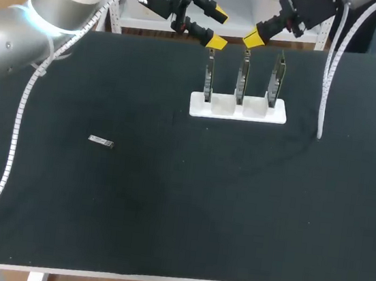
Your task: Pick up the optical module with the left hand, and insert it into the network port with the right hand.
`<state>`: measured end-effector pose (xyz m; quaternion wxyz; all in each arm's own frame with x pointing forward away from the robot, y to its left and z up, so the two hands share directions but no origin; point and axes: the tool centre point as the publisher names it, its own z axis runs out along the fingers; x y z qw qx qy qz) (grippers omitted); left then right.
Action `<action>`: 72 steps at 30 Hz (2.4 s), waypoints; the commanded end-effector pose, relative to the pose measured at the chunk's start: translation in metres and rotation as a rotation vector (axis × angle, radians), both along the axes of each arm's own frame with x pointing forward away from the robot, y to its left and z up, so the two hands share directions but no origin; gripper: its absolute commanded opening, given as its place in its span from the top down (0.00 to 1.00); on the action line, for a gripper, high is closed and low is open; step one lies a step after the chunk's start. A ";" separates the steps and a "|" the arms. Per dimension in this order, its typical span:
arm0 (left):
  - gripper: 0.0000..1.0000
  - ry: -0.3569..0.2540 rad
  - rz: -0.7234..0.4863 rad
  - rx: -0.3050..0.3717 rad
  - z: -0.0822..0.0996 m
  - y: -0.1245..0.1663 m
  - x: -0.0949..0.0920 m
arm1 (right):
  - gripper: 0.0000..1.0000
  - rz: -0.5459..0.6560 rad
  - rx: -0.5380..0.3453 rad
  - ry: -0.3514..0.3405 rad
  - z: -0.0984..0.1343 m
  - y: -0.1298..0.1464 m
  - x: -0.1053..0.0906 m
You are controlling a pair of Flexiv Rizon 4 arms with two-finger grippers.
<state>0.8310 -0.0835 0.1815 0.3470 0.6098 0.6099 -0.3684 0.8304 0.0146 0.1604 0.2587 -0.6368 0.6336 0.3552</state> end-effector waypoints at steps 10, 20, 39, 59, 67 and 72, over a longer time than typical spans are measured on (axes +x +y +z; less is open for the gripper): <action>0.00 -0.005 0.005 -0.001 -0.001 0.000 -0.003 | 1.00 0.245 0.014 0.208 -0.004 0.000 0.006; 0.00 -0.005 0.005 -0.001 -0.001 0.000 -0.003 | 1.00 0.241 0.013 0.221 -0.009 0.000 0.005; 0.00 -0.005 0.005 -0.001 -0.001 0.000 -0.003 | 1.00 0.236 0.012 0.240 -0.016 0.000 0.005; 0.00 -0.005 0.005 -0.001 -0.001 0.000 -0.003 | 1.00 0.235 0.013 0.259 -0.022 0.000 0.003; 0.00 -0.005 0.005 -0.001 -0.001 0.000 -0.003 | 1.00 0.232 0.012 0.266 -0.024 0.000 0.003; 0.00 -0.005 0.005 -0.001 -0.001 0.000 -0.003 | 1.00 0.229 0.011 0.274 -0.027 0.000 0.001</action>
